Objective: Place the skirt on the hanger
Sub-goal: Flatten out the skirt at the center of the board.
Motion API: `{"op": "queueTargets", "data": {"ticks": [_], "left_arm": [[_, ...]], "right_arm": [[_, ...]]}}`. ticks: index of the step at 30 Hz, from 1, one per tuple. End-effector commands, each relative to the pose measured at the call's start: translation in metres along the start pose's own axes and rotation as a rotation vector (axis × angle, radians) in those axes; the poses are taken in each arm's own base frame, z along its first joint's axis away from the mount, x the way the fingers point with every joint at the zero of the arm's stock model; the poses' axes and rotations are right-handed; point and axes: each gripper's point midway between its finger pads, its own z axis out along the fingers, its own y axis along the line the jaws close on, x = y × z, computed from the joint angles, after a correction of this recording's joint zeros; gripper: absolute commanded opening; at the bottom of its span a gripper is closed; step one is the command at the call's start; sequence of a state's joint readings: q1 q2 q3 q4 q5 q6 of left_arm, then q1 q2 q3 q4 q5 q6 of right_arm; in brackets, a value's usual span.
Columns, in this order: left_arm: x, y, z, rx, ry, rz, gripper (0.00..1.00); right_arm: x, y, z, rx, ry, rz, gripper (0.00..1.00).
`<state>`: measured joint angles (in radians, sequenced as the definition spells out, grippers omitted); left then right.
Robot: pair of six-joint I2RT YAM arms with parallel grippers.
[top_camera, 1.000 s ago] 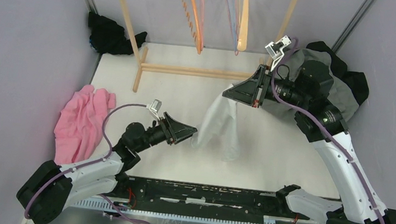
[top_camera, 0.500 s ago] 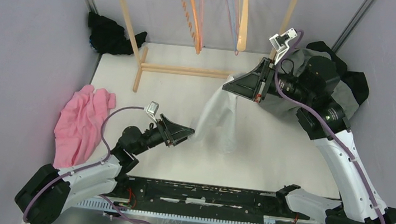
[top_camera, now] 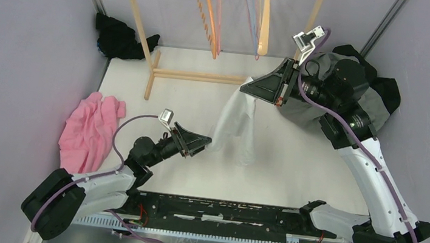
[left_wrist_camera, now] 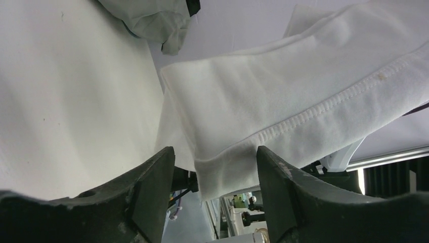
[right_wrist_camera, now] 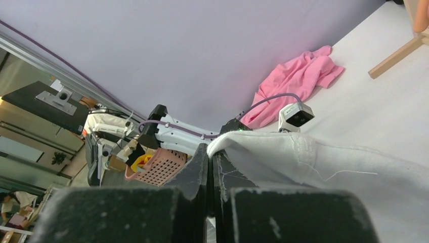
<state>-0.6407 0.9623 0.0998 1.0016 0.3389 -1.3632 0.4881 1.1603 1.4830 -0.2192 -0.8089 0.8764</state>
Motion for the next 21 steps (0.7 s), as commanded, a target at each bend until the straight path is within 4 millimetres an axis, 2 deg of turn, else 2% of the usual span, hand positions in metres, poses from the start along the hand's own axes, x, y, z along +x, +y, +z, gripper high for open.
{"op": "queueTargets", "data": {"ticks": [1, 7, 14, 17, 18, 19, 20, 21], "left_arm": [[-0.006, -0.027, 0.001, 0.107, -0.018, -0.035, 0.63], [-0.012, -0.039, 0.01, 0.145, -0.024, -0.055, 0.45], [-0.014, -0.053, 0.011, 0.185, -0.01, -0.07, 0.06], [-0.022, -0.06, 0.007, 0.163, -0.025, -0.041, 0.03], [-0.026, -0.054, 0.007, 0.104, -0.031, -0.018, 0.03], [-0.032, -0.056, 0.006, 0.068, -0.043, 0.016, 0.03], [-0.041, -0.068, 0.005, 0.051, -0.066, 0.074, 0.03], [-0.048, -0.071, 0.002, 0.005, -0.087, 0.12, 0.03]], "right_arm": [[-0.014, 0.016, 0.001, -0.068, -0.048, -0.046, 0.01], [-0.006, 0.008, 0.0, -0.06, -0.041, -0.029, 0.01], [0.009, -0.006, -0.008, -0.006, -0.013, -0.023, 0.01], [0.018, -0.014, -0.019, 0.042, 0.008, -0.033, 0.01], [0.022, -0.019, -0.022, 0.064, 0.015, -0.033, 0.01], [0.026, -0.024, -0.026, 0.086, 0.02, -0.034, 0.01], [0.03, -0.028, -0.03, 0.104, 0.025, -0.03, 0.01], [0.033, -0.033, -0.033, 0.12, 0.029, -0.022, 0.01]]}}
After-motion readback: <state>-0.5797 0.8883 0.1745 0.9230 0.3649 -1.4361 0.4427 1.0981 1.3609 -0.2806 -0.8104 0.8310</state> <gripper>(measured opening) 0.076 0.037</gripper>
